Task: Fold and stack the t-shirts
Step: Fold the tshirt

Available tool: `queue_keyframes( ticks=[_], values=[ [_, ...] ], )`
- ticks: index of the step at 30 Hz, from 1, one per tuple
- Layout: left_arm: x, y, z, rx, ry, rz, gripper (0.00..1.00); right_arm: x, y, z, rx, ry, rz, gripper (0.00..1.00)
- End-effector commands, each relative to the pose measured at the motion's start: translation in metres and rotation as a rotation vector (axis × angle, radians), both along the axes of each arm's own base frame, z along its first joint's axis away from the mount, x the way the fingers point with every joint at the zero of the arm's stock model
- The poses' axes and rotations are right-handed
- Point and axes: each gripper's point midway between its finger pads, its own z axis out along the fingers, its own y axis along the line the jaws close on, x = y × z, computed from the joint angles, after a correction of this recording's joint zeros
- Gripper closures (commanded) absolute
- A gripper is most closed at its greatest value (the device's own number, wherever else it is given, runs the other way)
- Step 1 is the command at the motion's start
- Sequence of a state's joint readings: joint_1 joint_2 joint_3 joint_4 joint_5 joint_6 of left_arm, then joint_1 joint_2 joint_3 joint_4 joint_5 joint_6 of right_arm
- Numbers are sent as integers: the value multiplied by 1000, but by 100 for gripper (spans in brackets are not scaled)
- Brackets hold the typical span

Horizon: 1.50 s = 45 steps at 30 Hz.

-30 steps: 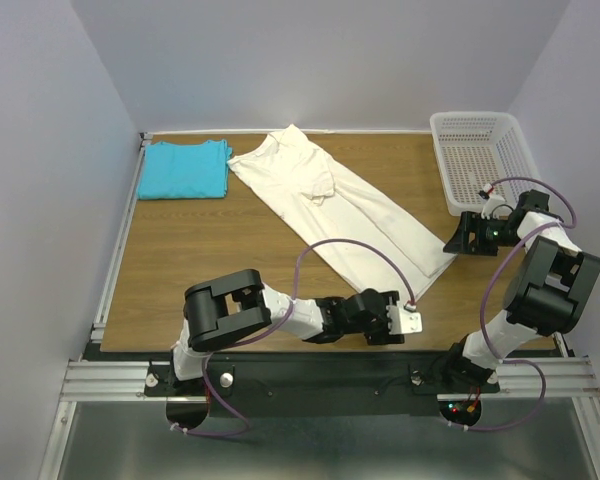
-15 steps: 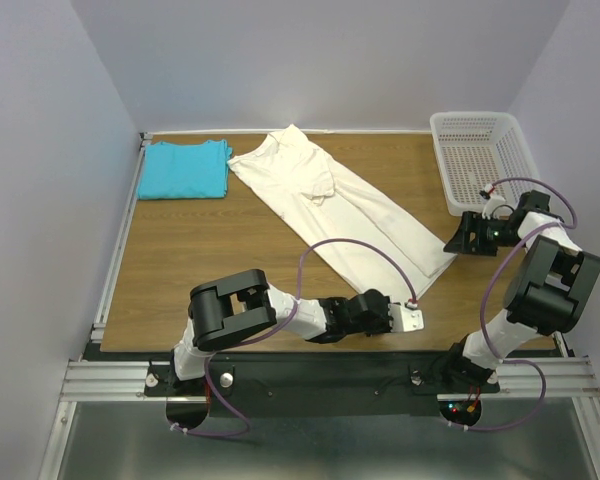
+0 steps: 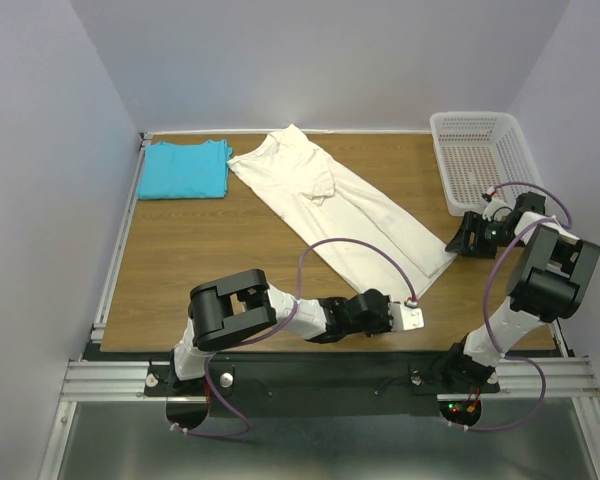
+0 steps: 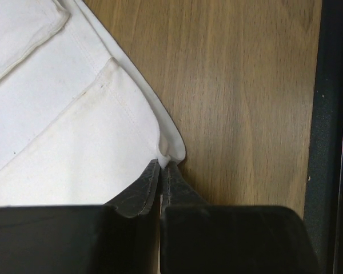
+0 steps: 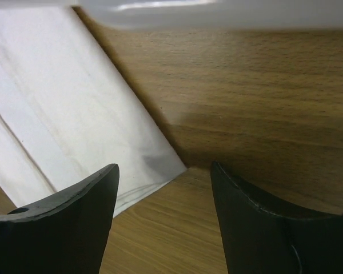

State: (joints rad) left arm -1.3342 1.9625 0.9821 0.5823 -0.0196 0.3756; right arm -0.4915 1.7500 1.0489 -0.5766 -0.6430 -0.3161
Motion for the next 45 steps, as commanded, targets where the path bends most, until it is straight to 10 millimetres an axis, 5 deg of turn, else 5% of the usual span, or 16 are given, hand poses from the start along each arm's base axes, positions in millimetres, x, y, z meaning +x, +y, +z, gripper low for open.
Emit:
queue_keyframes(
  ticks=[1,15,32,36,40,43,45],
  values=[
    [-4,-14,32,-99,8,-7,100,10,-13,-12,-31,-2,-55,30],
    [-5,-15,41,-137,19,0,100,-12,13,-22,32,44,-3,49],
    [-4,-16,50,-161,21,13,100,-31,10,-19,-38,90,63,50],
    [-3,-17,50,-163,21,17,100,-29,13,-21,-9,94,67,61],
    [-4,-17,56,-175,25,22,100,-22,16,-13,12,62,67,84],
    [-3,-16,62,-192,28,31,100,-14,16,5,10,8,64,99],
    [-3,-14,72,-224,40,41,100,-8,18,23,16,-41,59,99]
  ],
)
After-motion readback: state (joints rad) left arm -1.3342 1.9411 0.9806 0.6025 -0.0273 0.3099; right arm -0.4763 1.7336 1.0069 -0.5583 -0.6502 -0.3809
